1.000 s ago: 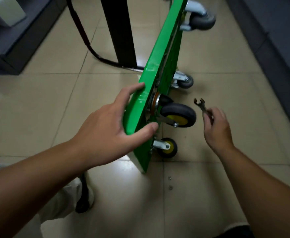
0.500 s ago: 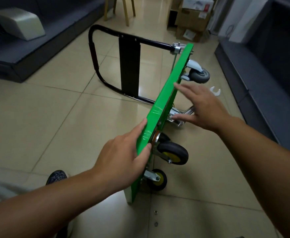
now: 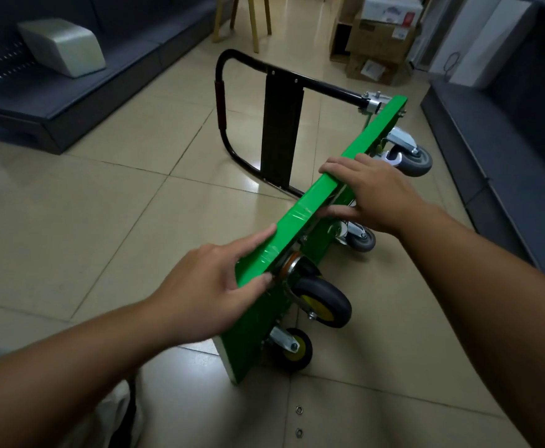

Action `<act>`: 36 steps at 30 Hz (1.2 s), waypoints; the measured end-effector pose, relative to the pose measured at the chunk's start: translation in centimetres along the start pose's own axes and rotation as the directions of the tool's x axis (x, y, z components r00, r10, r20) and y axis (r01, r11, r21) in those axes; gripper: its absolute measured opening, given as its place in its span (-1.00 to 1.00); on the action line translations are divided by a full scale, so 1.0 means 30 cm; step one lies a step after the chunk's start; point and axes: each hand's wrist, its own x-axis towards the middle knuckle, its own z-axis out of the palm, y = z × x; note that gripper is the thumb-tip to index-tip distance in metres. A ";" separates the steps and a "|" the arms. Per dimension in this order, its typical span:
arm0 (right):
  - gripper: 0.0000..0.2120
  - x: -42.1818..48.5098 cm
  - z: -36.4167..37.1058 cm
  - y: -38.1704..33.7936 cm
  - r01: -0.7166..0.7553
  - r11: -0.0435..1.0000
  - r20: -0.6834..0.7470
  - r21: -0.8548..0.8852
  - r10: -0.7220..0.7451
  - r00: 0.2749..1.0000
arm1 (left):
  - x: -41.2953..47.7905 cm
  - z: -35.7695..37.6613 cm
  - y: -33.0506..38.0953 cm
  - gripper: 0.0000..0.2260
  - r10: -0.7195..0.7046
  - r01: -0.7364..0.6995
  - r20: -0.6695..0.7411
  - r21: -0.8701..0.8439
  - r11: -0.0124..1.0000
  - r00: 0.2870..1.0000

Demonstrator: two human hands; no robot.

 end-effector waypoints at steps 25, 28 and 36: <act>-0.24 -0.172 -0.117 -0.085 -0.100 0.977 0.087 -0.188 0.118 0.989 | 0.177 -0.247 -0.200 -0.57 0.181 -0.281 0.314 0.313 0.907 0.932; -0.25 -0.208 -0.131 -0.099 -0.139 0.980 0.099 -0.146 0.154 0.983 | 0.199 -0.252 -0.215 -0.55 0.190 -0.282 0.341 0.244 0.928 0.920; -0.32 -0.316 -0.149 -0.124 -0.209 0.973 0.089 -0.096 0.218 0.972 | 0.227 -0.238 -0.186 -0.57 0.269 -0.367 0.361 0.237 0.900 0.893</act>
